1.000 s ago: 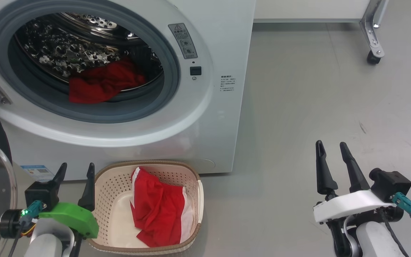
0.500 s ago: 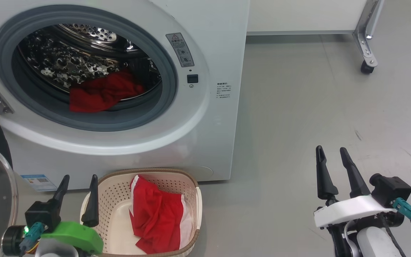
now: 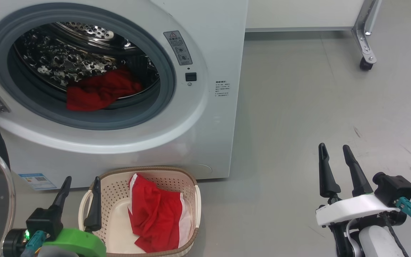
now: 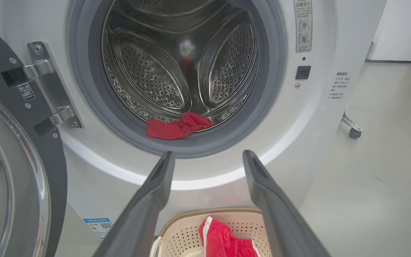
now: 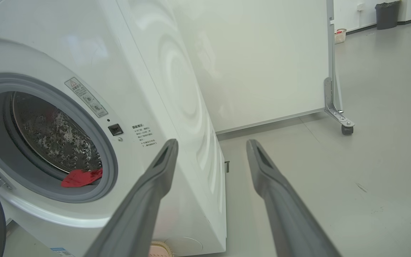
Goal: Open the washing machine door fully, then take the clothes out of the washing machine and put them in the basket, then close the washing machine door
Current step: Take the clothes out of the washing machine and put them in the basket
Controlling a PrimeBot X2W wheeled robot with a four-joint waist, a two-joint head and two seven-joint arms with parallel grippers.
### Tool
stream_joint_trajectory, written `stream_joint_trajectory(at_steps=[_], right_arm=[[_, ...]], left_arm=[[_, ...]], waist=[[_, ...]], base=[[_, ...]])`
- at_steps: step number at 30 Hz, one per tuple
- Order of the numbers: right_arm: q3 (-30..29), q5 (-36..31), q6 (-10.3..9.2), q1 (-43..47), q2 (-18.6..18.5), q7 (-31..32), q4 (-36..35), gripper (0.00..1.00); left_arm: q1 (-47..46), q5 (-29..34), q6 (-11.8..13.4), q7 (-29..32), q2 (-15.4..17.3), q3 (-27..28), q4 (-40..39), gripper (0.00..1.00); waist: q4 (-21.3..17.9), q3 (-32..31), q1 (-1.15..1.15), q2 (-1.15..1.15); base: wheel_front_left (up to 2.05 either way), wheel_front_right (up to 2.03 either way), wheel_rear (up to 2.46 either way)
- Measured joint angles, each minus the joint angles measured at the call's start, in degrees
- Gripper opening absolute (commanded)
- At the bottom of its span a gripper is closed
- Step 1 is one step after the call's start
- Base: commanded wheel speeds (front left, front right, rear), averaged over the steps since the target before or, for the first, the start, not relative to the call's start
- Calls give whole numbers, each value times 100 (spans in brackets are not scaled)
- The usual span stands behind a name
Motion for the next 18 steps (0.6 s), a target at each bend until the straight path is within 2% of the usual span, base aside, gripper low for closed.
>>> stream_joint_trajectory(at_steps=[18], right_arm=[[0,0,0,0,1,0,-23,100]], left_arm=[[240,67,53,0,-15,-37,-355,100]], waist=[[-27,51,0,0]], base=[[0,0,0]])
